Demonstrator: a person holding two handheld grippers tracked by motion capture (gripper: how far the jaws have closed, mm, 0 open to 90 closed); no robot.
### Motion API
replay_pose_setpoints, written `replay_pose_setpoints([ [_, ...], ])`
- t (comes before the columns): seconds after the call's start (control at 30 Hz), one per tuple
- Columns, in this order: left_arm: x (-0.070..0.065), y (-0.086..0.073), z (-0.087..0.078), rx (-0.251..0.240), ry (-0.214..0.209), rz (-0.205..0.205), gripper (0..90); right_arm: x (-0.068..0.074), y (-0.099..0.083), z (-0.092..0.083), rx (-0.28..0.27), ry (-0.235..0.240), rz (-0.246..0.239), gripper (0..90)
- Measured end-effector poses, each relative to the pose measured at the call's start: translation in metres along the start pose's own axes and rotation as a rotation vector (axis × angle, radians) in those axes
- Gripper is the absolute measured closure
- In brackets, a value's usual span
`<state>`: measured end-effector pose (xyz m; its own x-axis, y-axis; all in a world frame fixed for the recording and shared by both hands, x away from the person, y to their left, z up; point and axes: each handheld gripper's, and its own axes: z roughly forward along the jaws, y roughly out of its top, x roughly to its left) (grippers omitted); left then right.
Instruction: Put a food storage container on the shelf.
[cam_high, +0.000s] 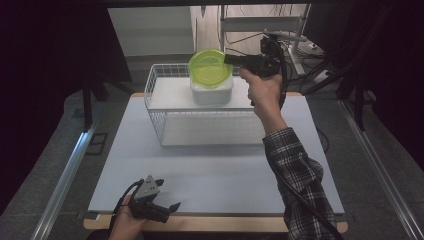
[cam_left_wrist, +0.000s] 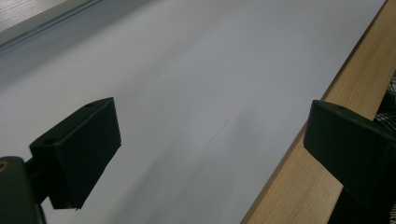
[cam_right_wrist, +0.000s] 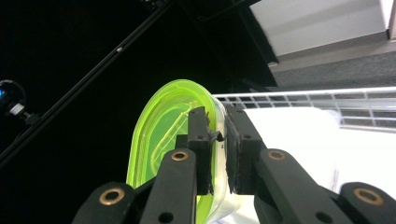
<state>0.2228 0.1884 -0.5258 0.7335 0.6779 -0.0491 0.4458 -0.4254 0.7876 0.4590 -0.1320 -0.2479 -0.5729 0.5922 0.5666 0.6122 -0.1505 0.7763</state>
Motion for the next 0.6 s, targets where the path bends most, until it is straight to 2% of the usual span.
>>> replay_pose_setpoints([
  [0.27, -0.001, 0.000, 0.000, 0.001, -0.004, 0.002, 3.6, -0.010, 0.006, 0.011, -0.011, -0.037, 0.030, 81.6],
  [0.6, -0.001, 0.000, 0.000, 0.002, -0.007, 0.006, 3.6, -0.012, 0.011, 0.022, 0.002, -0.101, 0.036, 80.1],
])
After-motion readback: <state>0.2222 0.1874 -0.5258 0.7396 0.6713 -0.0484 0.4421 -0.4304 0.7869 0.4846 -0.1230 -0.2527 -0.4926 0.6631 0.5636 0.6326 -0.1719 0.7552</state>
